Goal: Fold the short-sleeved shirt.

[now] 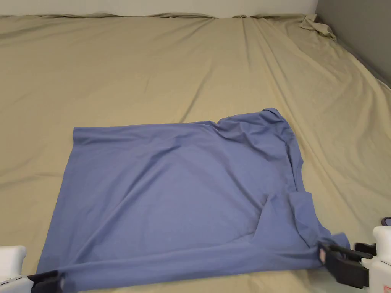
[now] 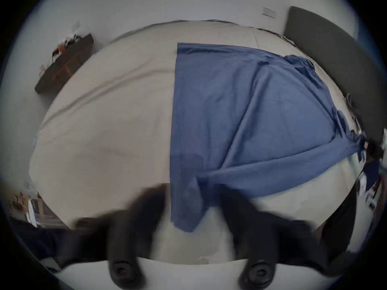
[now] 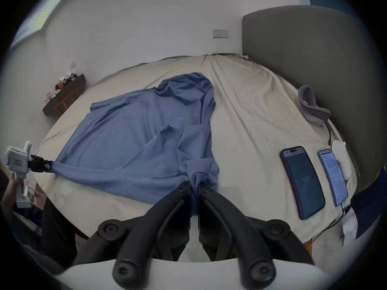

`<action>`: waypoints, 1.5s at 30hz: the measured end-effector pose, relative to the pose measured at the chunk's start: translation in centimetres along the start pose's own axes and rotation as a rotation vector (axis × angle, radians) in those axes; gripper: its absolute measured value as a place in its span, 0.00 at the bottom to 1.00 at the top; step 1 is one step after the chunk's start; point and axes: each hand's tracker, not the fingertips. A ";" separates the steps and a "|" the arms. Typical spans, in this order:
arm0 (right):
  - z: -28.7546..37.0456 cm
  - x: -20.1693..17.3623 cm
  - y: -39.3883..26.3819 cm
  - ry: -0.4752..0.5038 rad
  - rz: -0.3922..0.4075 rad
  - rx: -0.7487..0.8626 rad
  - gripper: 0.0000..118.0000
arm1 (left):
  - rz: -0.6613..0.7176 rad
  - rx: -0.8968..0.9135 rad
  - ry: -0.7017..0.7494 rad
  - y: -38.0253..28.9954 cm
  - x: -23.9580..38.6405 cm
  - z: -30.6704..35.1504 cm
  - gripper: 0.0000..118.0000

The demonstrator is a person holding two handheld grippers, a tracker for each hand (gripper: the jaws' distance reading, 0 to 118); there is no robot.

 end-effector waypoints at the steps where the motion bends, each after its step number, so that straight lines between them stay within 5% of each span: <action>1: -0.3 -0.1 0.2 0.012 -0.008 -0.039 1.00 | -0.021 0.006 0.009 0.1 0.2 0.4 0.79; 8: 2.3 -1.9 1.0 -0.012 -0.017 0.008 0.98 | -0.114 0.105 0.119 0.5 2.8 7.2 0.78; 9: 3.0 -2.4 0.9 0.003 -0.003 0.008 0.81 | -0.114 0.144 0.077 0.2 3.0 8.2 0.66; 10: 3.3 -2.8 0.8 0.002 0.005 0.006 0.22 | -0.121 0.162 0.061 -0.1 3.5 8.9 0.15; 11: 3.3 -3.2 0.8 0.003 0.009 0.001 0.02 | -0.121 0.150 0.079 -0.3 4.1 9.0 0.00; 12: 3.3 -3.4 0.3 -0.018 -0.020 0.012 0.02 | -0.123 0.209 0.124 -0.9 4.6 9.2 0.00; 20: 3.9 -3.8 0.5 0.042 -0.015 0.011 0.02 | -0.107 0.082 0.103 -2.1 4.3 7.4 0.03; 22: 3.9 -4.1 0.5 0.053 -0.007 0.008 0.02 | -0.029 0.048 0.043 -1.3 2.8 5.5 0.25; 23: 3.8 -4.3 0.6 0.058 0.000 0.008 0.02 | 0.018 0.026 0.028 -1.0 2.0 4.2 0.25; 24: 3.7 -4.5 0.7 0.066 0.008 0.008 0.02 | 0.030 0.004 0.033 -0.9 1.3 2.9 0.67; 25: 3.7 -4.9 0.6 0.072 0.018 0.005 0.02 | 0.023 0.011 0.041 -0.9 1.0 2.3 0.87; 31: 2.5 -6.0 0.4 0.100 0.040 -0.027 0.02 | 0.013 -0.042 0.054 -0.2 0.1 -1.9 0.86; 32: 2.2 -6.2 0.4 0.101 0.044 -0.034 0.02 | -0.006 -0.066 0.009 -0.2 0.1 -2.3 0.80; 34: 2.1 -6.8 0.6 0.103 0.051 -0.044 0.02 | 0.009 -0.101 -0.055 -0.2 -0.1 -3.3 0.40; 35: 1.9 -6.8 0.7 0.106 0.050 -0.048 0.02 | 0.019 -0.062 -0.016 -0.3 0.1 -2.6 0.36; 37: 1.8 -6.8 0.9 0.112 0.045 -0.057 0.02 | 0.004 -0.039 -0.041 0.2 0.0 -1.5 0.07; 41: 2.1 -6.3 1.4 0.121 0.039 -0.064 0.05 | -0.016 -0.008 -0.013 0.6 1.4 0.0 0.07; 42: 2.4 -6.0 1.5 0.118 0.034 -0.062 0.30 | -0.025 0.004 -0.020 0.6 1.7 0.5 0.07; 43: 2.6 -5.7 1.7 0.106 0.029 -0.062 0.86 | -0.024 0.002 -0.021 0.7 1.9 0.8 0.07; 44: 2.5 -5.3 1.7 0.085 0.020 -0.081 1.00 | -0.023 0.003 -0.024 0.7 1.9 1.1 0.07; 45: 1.9 -4.6 1.6 0.088 0.021 -0.101 1.00 | -0.019 0.006 -0.021 0.8 2.0 1.3 0.07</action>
